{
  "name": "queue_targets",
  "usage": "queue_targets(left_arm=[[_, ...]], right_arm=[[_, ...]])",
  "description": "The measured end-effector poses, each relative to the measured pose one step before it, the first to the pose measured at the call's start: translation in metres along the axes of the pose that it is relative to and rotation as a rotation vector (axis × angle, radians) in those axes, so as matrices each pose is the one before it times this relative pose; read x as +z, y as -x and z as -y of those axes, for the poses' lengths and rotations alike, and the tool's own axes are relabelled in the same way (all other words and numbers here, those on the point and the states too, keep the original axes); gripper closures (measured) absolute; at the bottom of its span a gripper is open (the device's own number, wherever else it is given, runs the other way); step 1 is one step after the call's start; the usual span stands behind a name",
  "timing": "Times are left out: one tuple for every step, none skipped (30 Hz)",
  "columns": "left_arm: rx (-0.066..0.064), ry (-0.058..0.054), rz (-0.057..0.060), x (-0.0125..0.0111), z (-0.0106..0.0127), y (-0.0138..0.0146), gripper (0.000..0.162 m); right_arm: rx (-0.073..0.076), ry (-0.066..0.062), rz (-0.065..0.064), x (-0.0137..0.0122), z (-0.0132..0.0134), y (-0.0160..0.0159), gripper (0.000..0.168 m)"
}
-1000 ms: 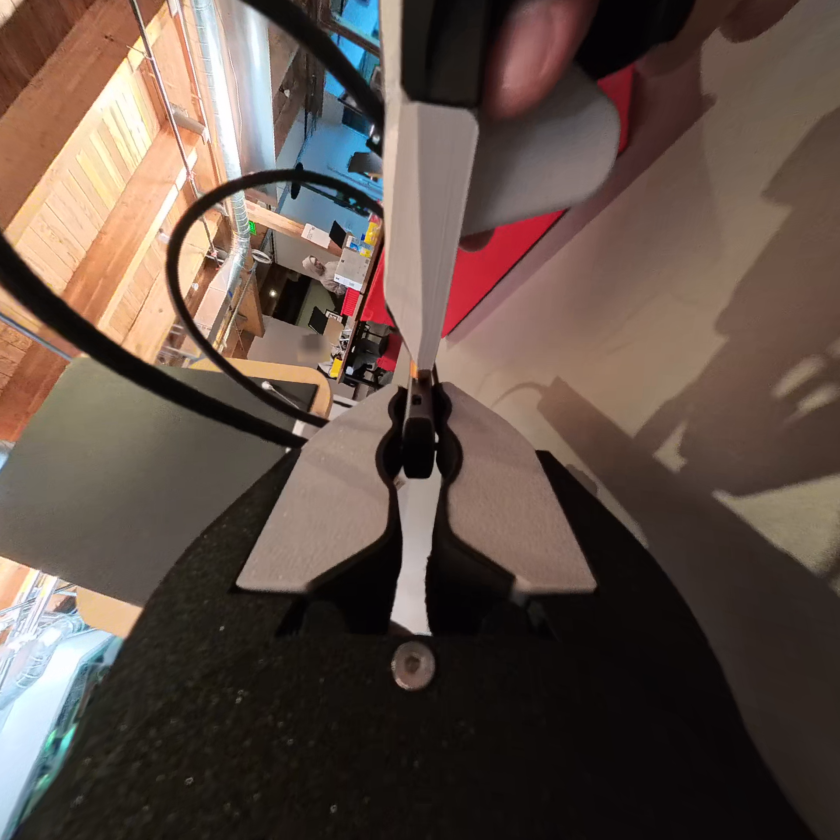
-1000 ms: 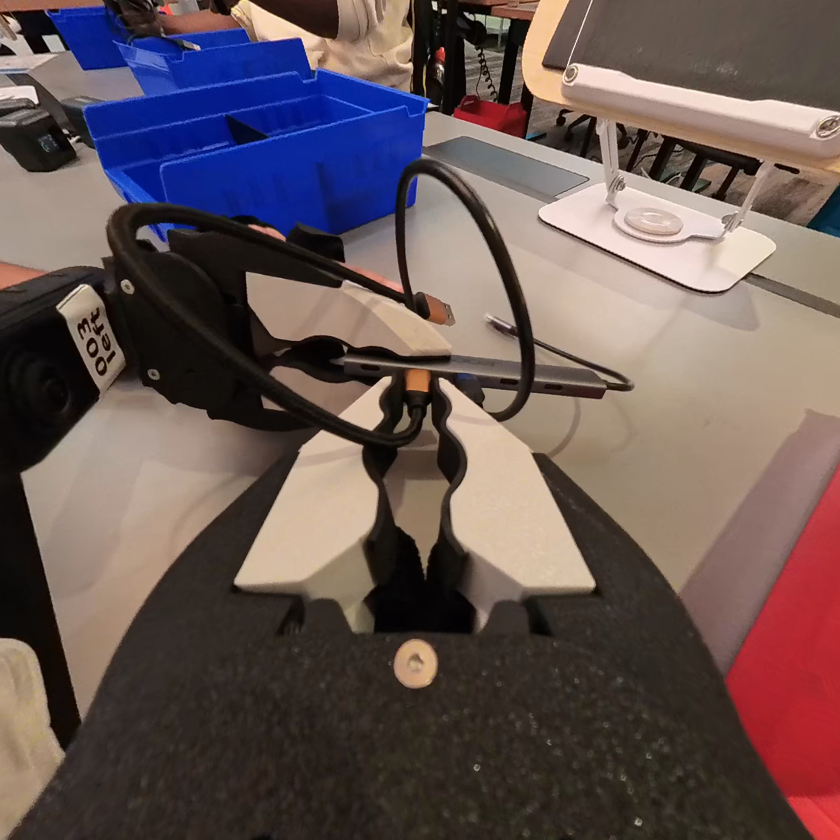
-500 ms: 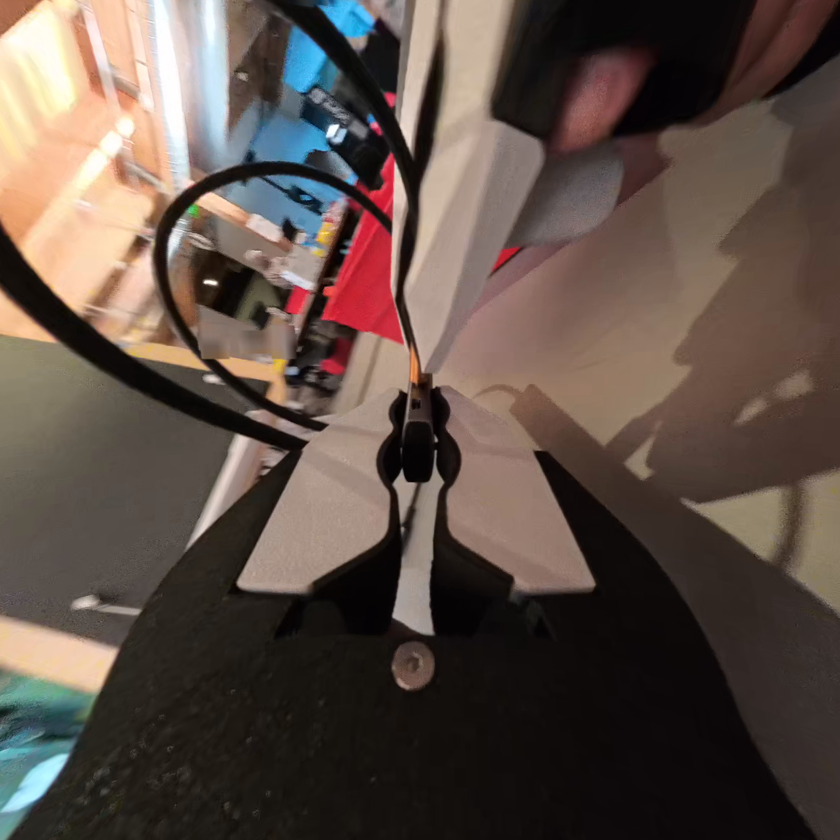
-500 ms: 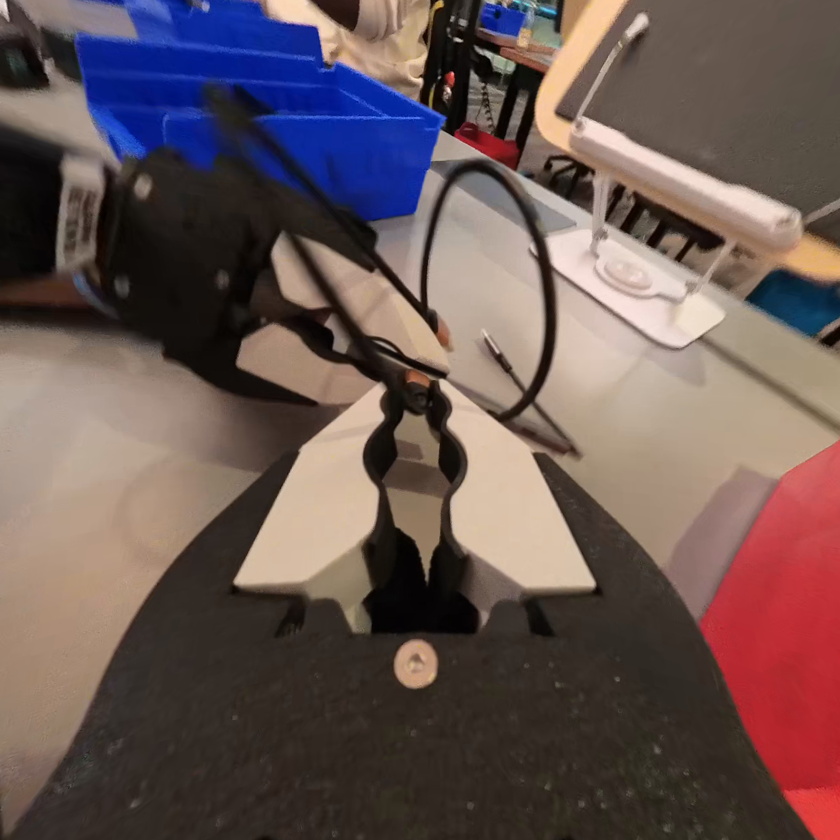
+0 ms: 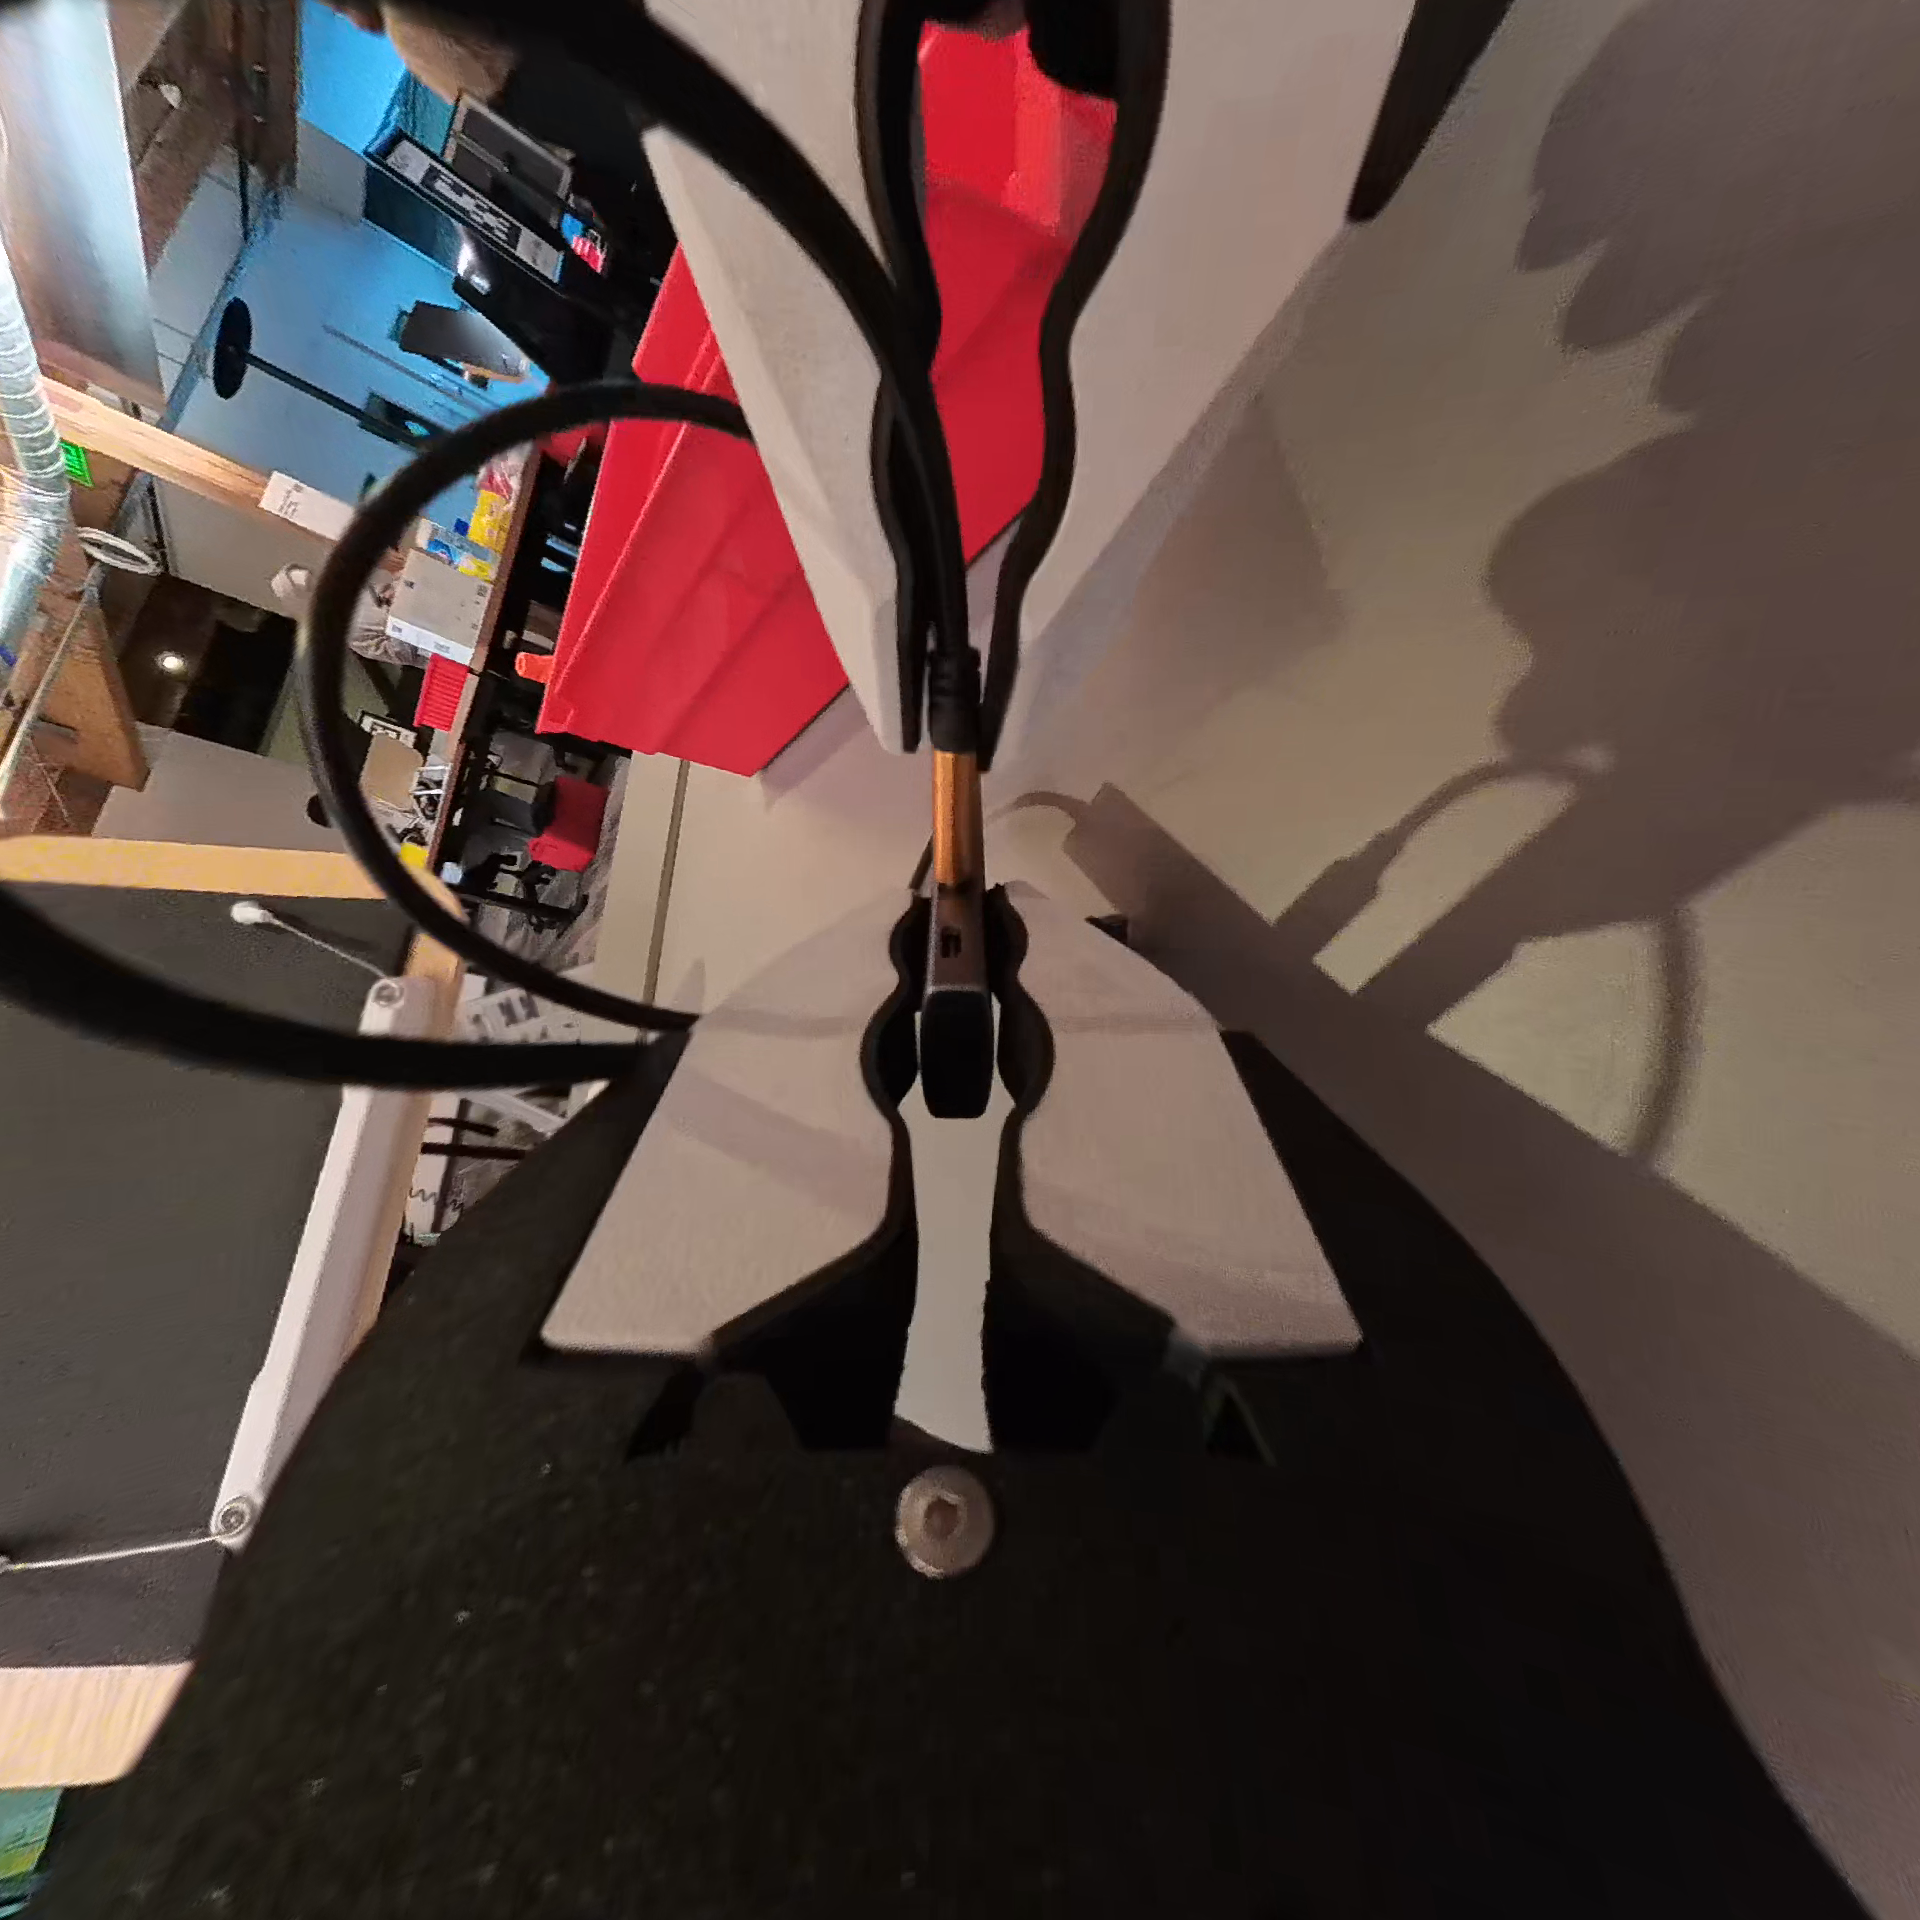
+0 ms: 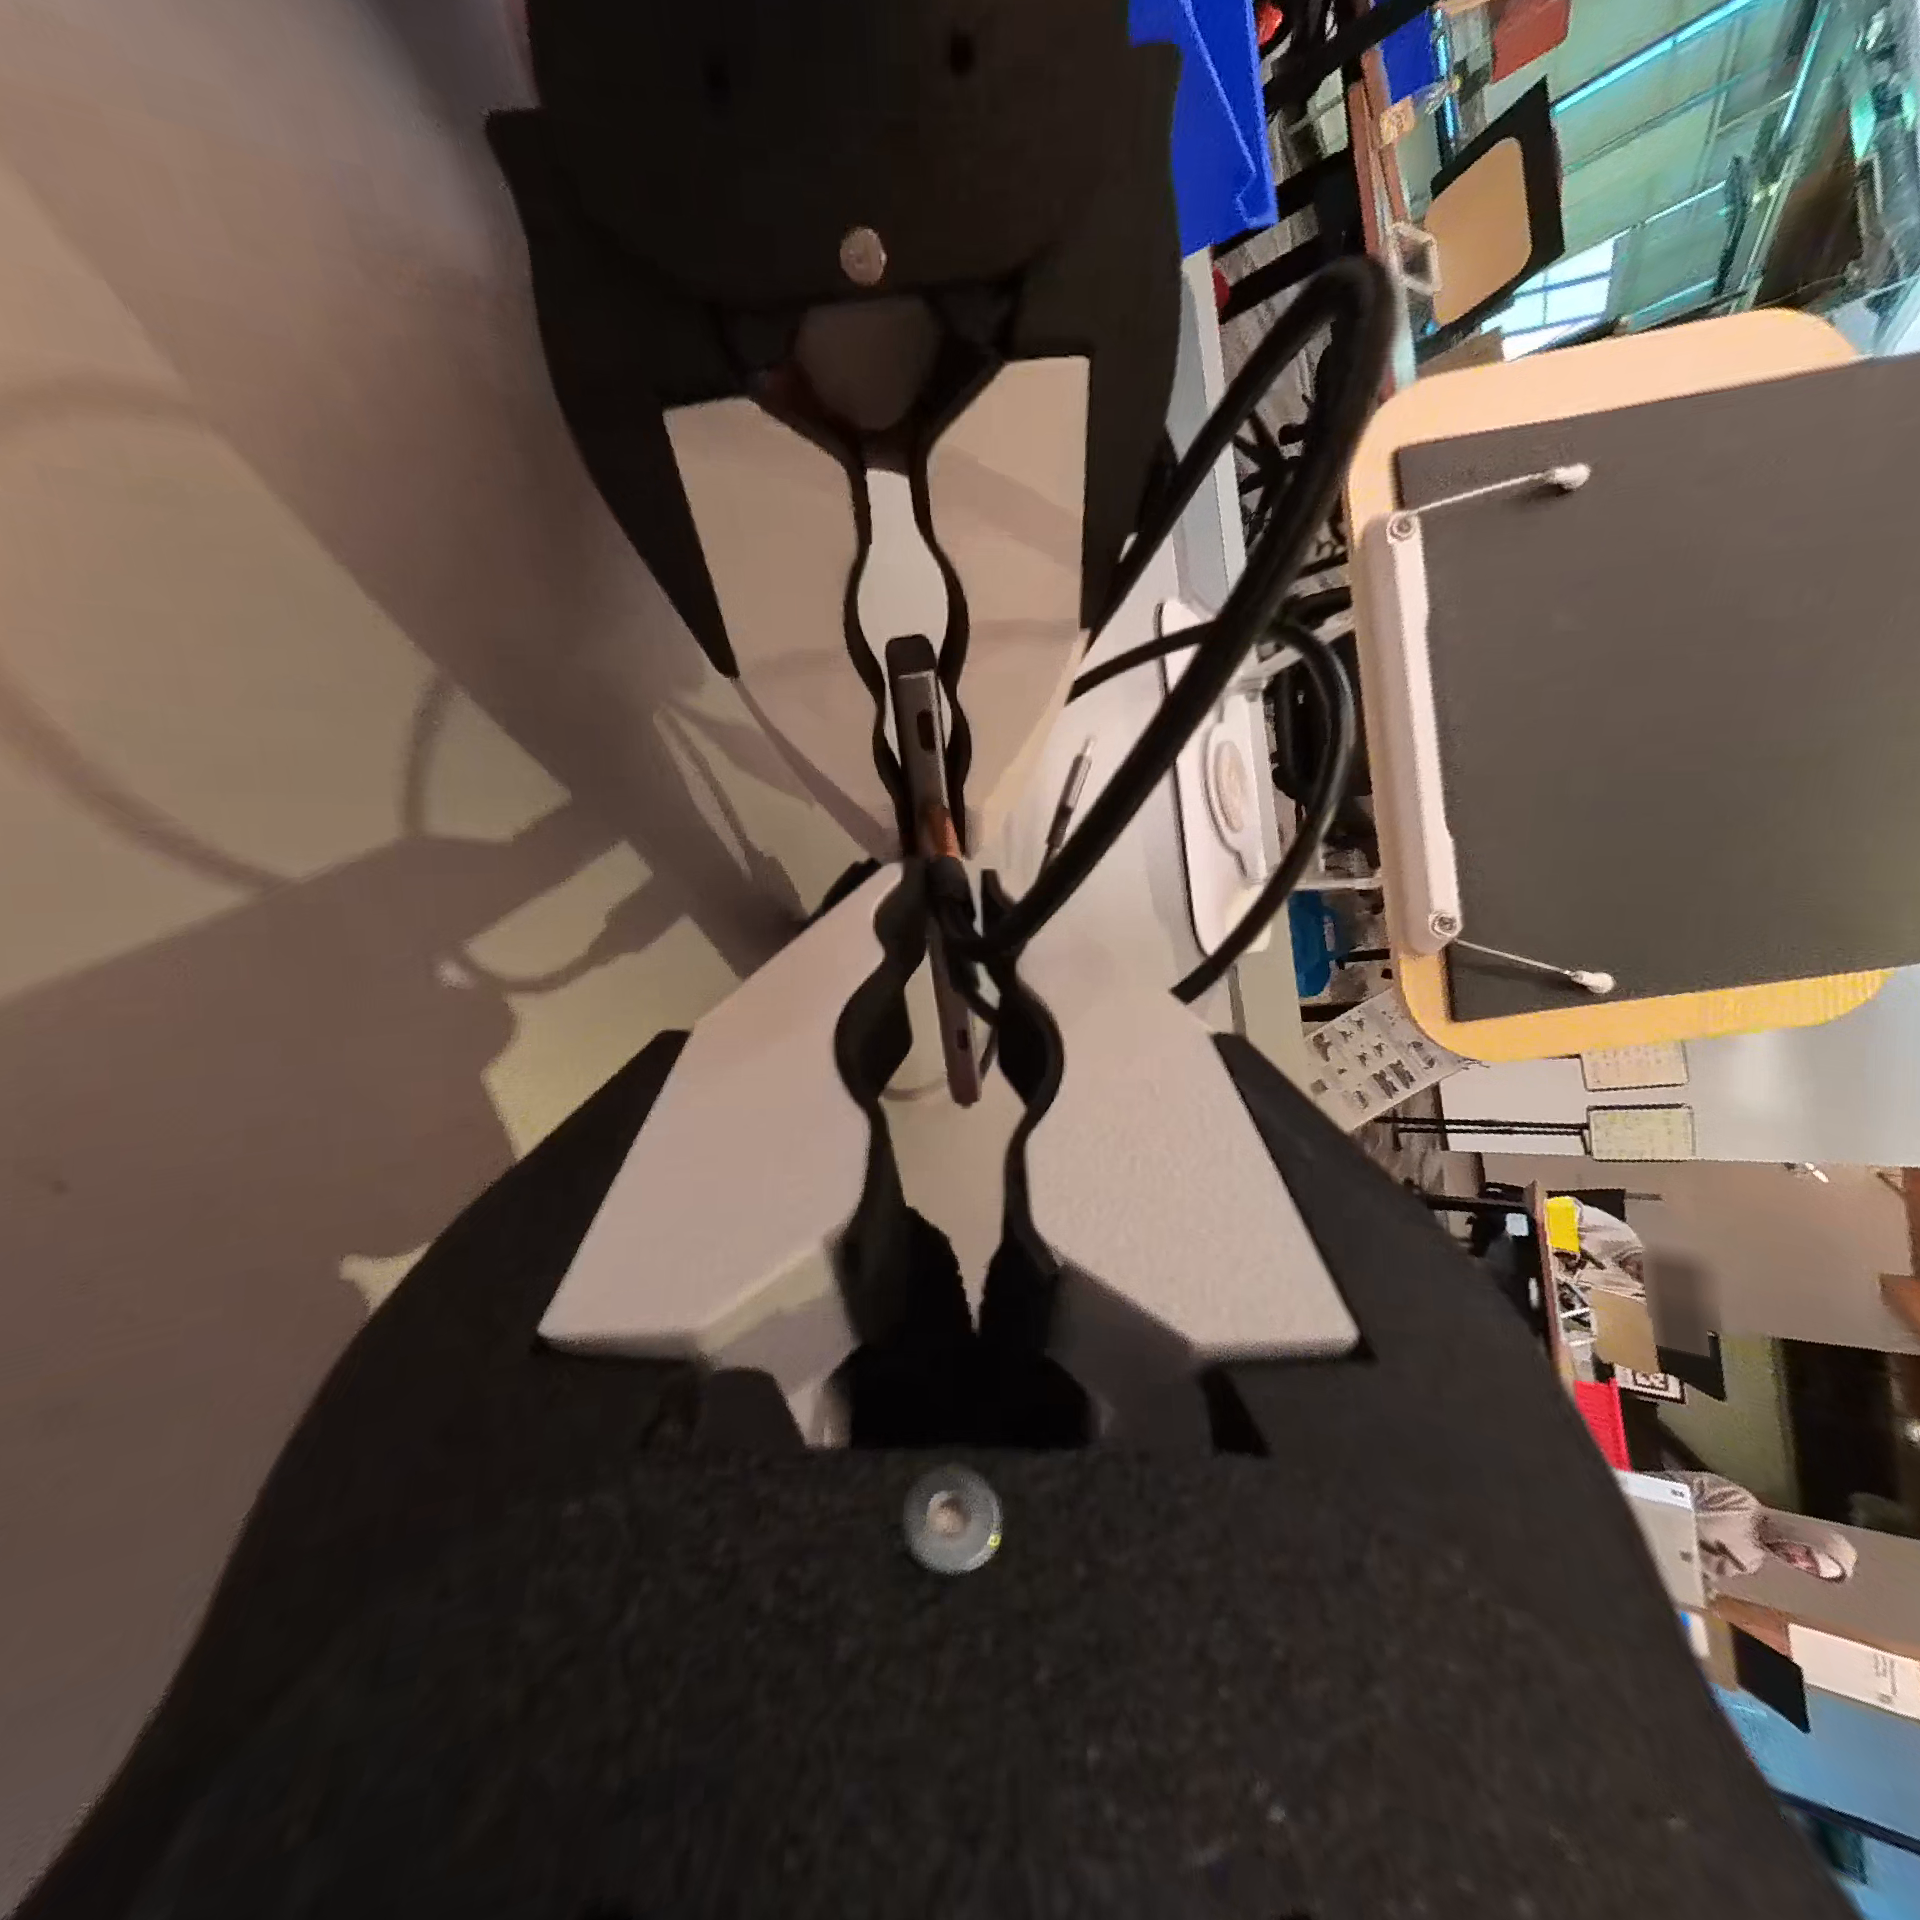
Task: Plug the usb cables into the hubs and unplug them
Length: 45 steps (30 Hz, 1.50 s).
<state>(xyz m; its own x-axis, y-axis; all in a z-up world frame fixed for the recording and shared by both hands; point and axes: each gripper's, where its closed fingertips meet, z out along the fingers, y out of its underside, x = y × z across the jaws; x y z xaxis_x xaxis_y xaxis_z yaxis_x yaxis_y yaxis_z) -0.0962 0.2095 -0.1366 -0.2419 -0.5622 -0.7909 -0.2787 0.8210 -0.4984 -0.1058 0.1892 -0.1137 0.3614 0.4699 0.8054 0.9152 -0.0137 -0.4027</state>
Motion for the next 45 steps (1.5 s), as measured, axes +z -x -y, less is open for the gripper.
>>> queue_targets(left_arm=[[0.0031, -0.0003, -0.0025, -0.0004, 0.00014, -0.00023, 0.152], [0.0002, -0.0005, -0.0059, -0.00023, -0.00037, -0.00046, 0.152], [-0.0043, -0.0049, -0.0022, -0.00026, 0.00041, -0.0001, 0.152], [-0.0049, -0.0068, -0.0017, -0.00084, 0.00117, 0.00005, 0.152], [-0.0022, -0.0034, -0.0072, -0.0006, 0.00125, -0.00085, 0.152], [0.002, 0.0006, -0.0036, -0.00023, 0.00061, -0.00073, 0.152], [0.0019, 0.0009, 0.0007, -0.00002, 0.00047, -0.00052, 0.152], [-0.0029, -0.0002, -0.0022, 0.00017, 0.00041, -0.00066, 0.152], [-0.0068, 0.0007, -0.0026, 0.00003, 0.00006, -0.0001, 0.152], [-0.0038, 0.0002, -0.003, -0.00007, -0.00053, 0.00003, 0.152], [0.0002, -0.0055, -0.0026, -0.00038, 0.00012, -0.00003, 0.152], [0.0003, -0.011, -0.0004, -0.00085, 0.00116, 0.00028, 0.152], [-0.0051, -0.0224, -0.0007, -0.00121, 0.00215, 0.00098, 0.152], [-0.0152, -0.0314, -0.0059, -0.00155, 0.00322, 0.00074, 0.152], [-0.0174, -0.0291, -0.013, -0.00184, 0.00373, 0.0002, 0.151], [-0.0163, -0.0233, -0.0137, -0.00225, 0.0037, 0.00037, 0.151], [-0.0186, -0.0226, -0.0151, -0.00232, 0.00365, 0.00031, 0.151], [-0.0344, -0.027, -0.0217, -0.00244, 0.00393, -0.00002, 0.151], [-0.0564, -0.0341, -0.0258, -0.00258, 0.00502, 0.00034, 0.151], [-0.0653, -0.0347, -0.0231, -0.00268, 0.00593, 0.00128, 0.151], [-0.0658, -0.0321, -0.0216, -0.00266, 0.0061, 0.00151, 0.151], [-0.0721, -0.0404, -0.0192, -0.00307, 0.00699, 0.00201, 0.151], [-0.0758, -0.0596, -0.0187, -0.00418, 0.00977, 0.00206, 0.151], [-0.0784, -0.0681, -0.037, -0.00465, 0.01213, -0.00033, 0.15], [-0.0766, -0.0568, -0.0498, -0.00396, 0.01145, -0.00243, 0.151], [-0.059, -0.0476, -0.0306, -0.00272, 0.00994, -0.00155, 0.15], [-0.0373, -0.0401, -0.0146, -0.00203, 0.00846, -0.00102, 0.148], [-0.0221, -0.0133, -0.013, -0.00121, 0.00443, -0.00145, 0.148], [-0.0129, 0.0098, 0.0051, -0.00033, 0.00074, 0.00093, 0.146], [-0.0031, 0.0183, 0.0174, 0.00004, -0.00124, 0.00262, 0.145], [0.0033, 0.0159, 0.0173, 0.00004, -0.00195, 0.00235, 0.144], [-0.005, 0.0198, 0.0175, 0.00032, -0.00313, 0.00309, 0.144], [-0.0178, 0.0316, 0.0032, 0.00074, -0.00515, 0.00227, 0.145], [-0.0257, 0.0363, -0.0133, 0.00123, -0.00627, 0.00122, 0.148], [-0.0335, 0.028, -0.0235, 0.00194, -0.00625, 0.00044, 0.151], [-0.0406, 0.0121, -0.028, 0.0024, -0.0048, -0.00067, 0.152], [-0.0416, -0.0088, -0.0258, 0.00197, -0.00193, -0.00131, 0.152], [-0.0353, -0.0238, -0.0184, 0.00144, 0.0005, -0.00102, 0.152], [-0.0349, -0.0249, -0.0213, 0.00136, 0.00126, -0.00165, 0.152], [-0.0376, -0.0178, -0.0215, 0.00123, 0.00099, -0.00164, 0.152], [-0.0261, -0.008, -0.0163, 0.00128, -0.0004, -0.00113, 0.152], [-0.019, -0.0043, -0.0123, 0.00115, -0.00108, -0.00076, 0.152], [-0.0253, -0.0108, -0.0169, 0.00085, -0.00014, -0.00091, 0.152], [-0.031, -0.0148, -0.0243, 0.00048, 0.0005, -0.00161, 0.153], [-0.0273, -0.0114, -0.021, 0.00033, 0.0001, -0.00113, 0.152]], right_arm=[[-0.0048, -0.0052, -0.0007, 0.00097, 0.00063, 0.00007, 0.16], [-0.0134, 0.0005, -0.0006, 0.00051, 0.00009, -0.00001, 0.159], [-0.0135, -0.0052, -0.0122, 0.00009, 0.00129, -0.00163, 0.157], [-0.0017, -0.0084, -0.0003, -0.00001, 0.00173, -0.00046, 0.156], [0.0018, -0.0039, 0.0115, 0.00063, 0.00098, 0.0009, 0.156], [-0.0085, 0.0009, 0.0105, 0.00089, 0.00006, 0.00096, 0.156], [-0.0091, 0.002, 0.0099, 0.00082, 0.00015, 0.00104, 0.156], [-0.0019, 0.0015, 0.0151, 0.00103, 0.00023, 0.00217, 0.159], [-0.0031, 0.0013, 0.011, 0.00108, -0.00024, 0.00236, 0.163], [-0.005, -0.0006, -0.0055, 0.00039, -0.00008, 0.00047, 0.163], [-0.0067, -0.0065, -0.0073, -0.0006, 0.0002, 0.00014, 0.164], [0.0018, -0.0107, -0.005, -0.00149, 0.00039, -0.00056, 0.164], [0.0095, -0.0157, -0.002, -0.00268, 0.00044, -0.00143, 0.164], [0.0241, -0.023, 0.0096, -0.00332, 0.00105, -0.00131, 0.164], [0.0333, -0.0251, 0.0149, -0.00325, 0.00171, -0.0009, 0.164], [0.0228, -0.0248, 0.0068, -0.00316, 0.00206, -0.00124, 0.164], [0.0314, -0.0256, 0.0086, -0.00285, 0.00259, -0.00086, 0.164], [0.0424, -0.0331, 0.0099, -0.00295, 0.00326, -0.00103, 0.164], [0.0605, -0.0446, 0.011, -0.00325, 0.00405, -0.0024, 0.164], [0.0802, -0.0496, 0.0166, -0.00312, 0.00464, -0.00337, 0.164], [0.0912, -0.0454, 0.0244, -0.00277, 0.0043, -0.00302, 0.164], [0.1062, -0.0481, 0.0262, -0.00334, 0.00581, -0.00365, 0.164], [0.1159, -0.0701, 0.0297, -0.00409, 0.01015, -0.00346, 0.163], [0.1268, -0.0647, 0.0534, -0.00315, 0.00994, 0.00035, 0.164], [0.1282, -0.0549, 0.0566, -0.00223, 0.00867, 0.00122, 0.164], [0.1108, -0.0709, 0.0321, -0.00159, 0.01004, -0.0011, 0.164], [0.1019, -0.055, 0.0438, -0.00026, 0.0067, 0.00141, 0.164], [0.0967, -0.0291, 0.0386, 0.00067, 0.00233, 0.00089, 0.164], [0.0716, -0.0243, 0.0092, 0.00066, 0.00056, -0.00285, 0.164], [0.0579, -0.0127, 0.0099, 0.00086, -0.00154, -0.00208, 0.164], [0.0475, -0.0164, 0.0028, 0.00037, -0.00091, -0.00248, 0.164], [0.0305, -0.0078, -0.0092, 0.00028, -0.00203, -0.00342, 0.164], [0.0139, 0.0122, -0.0149, 0.0001, -0.00435, -0.00352, 0.163], [-0.0012, 0.0278, -0.0179, -0.00039, -0.00547, -0.00319, 0.162], [-0.0135, 0.0203, -0.0252, -0.00064, -0.00344, -0.00315, 0.161], [-0.0217, 0.0233, -0.0201, -0.00098, -0.0032, -0.00192, 0.161], [-0.018, 0.0145, -0.0136, -0.00127, -0.00167, -0.00099, 0.161], [-0.0125, 0.002, -0.0036, -0.00154, 0.00053, 0.00023, 0.161], [-0.0046, -0.0069, 0.0011, -0.00115, 0.00122, 0.00091, 0.162], [-0.0076, -0.0007, 0.0014, -0.00065, -0.00025, 0.00087, 0.162], [-0.009, 0.0139, -0.0017, -0.00054, -0.00246, 0.00003, 0.162], [-0.0059, 0.0103, -0.0017, -0.0004, -0.00229, -0.00032, 0.162], [-0.0062, 0.0002, 0.0064, -0.00049, -0.00113, 0.00092, 0.162], [-0.005, -0.0053, 0.0072, -0.00042, -0.00016, 0.00108, 0.163], [-0.0023, 0.001, 0.003, 0.00014, -0.00109, 0.00057, 0.163]])
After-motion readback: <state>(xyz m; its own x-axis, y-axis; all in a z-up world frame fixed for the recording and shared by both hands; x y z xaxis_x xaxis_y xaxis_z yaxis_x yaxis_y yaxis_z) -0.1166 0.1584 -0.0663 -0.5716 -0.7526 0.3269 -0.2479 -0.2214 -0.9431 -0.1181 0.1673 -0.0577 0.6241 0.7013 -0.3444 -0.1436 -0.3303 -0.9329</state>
